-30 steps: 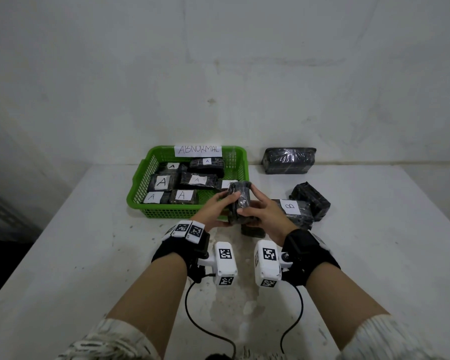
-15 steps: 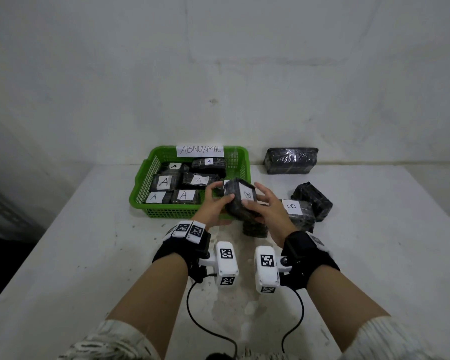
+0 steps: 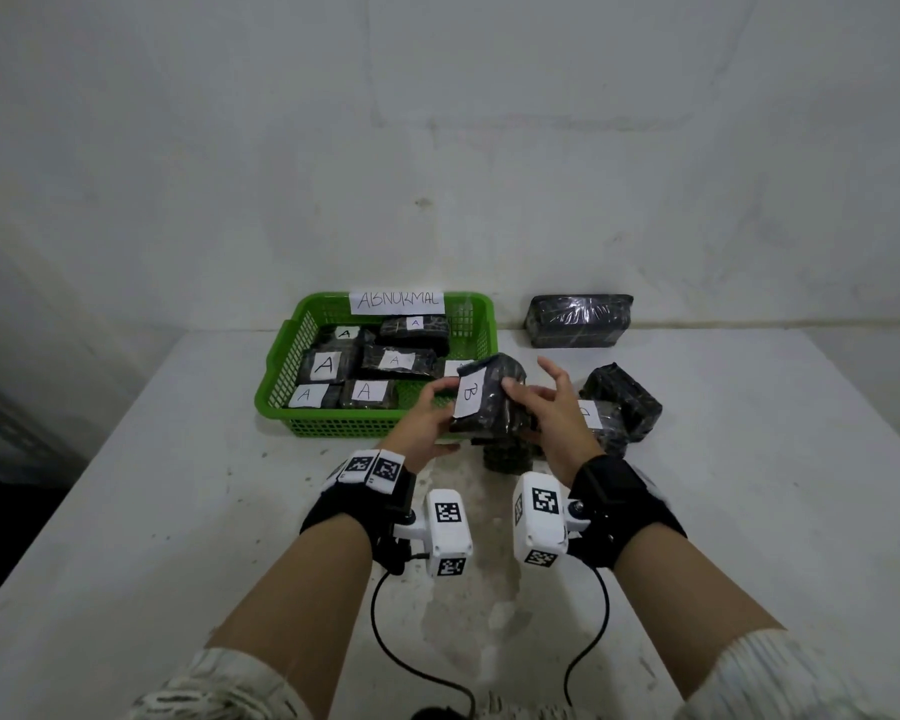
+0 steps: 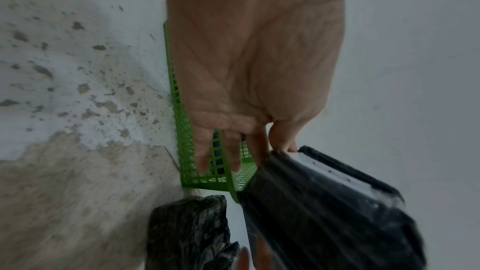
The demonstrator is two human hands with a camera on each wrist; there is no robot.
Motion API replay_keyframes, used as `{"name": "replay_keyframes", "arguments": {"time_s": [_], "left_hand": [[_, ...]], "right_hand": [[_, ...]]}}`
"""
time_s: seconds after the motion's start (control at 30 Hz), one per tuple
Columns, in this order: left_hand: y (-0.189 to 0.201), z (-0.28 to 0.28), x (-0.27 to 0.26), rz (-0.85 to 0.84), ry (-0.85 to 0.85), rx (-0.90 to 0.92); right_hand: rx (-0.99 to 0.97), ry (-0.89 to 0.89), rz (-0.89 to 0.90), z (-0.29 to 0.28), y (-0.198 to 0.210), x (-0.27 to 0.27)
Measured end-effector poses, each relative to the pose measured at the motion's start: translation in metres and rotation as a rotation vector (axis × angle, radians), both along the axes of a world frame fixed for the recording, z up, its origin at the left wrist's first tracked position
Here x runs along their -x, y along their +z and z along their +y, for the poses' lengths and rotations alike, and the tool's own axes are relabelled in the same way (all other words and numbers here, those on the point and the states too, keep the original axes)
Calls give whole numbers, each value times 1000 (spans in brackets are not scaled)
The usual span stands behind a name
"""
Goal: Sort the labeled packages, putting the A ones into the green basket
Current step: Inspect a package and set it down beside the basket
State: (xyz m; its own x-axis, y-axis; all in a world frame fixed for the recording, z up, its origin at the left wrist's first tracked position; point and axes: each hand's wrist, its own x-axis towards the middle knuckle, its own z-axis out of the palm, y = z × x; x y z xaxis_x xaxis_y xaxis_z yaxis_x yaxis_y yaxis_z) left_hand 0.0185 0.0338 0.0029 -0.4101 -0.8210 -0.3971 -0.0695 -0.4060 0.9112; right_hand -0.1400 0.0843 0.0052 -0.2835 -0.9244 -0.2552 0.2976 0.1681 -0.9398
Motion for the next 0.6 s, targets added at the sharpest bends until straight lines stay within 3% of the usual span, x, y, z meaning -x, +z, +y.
{"name": "replay_keyframes", "arguments": {"time_s": [0.13, 0.37, 0.6], "left_hand": [[5, 1, 6, -73, -46, 60], [15, -2, 16, -5, -11, -8], [13, -5, 18, 59, 105, 46]], "right_hand": [[-43, 139, -136, 3, 7, -8], [26, 69, -53, 3, 6, -10], [36, 239, 14, 4, 6, -12]]}}
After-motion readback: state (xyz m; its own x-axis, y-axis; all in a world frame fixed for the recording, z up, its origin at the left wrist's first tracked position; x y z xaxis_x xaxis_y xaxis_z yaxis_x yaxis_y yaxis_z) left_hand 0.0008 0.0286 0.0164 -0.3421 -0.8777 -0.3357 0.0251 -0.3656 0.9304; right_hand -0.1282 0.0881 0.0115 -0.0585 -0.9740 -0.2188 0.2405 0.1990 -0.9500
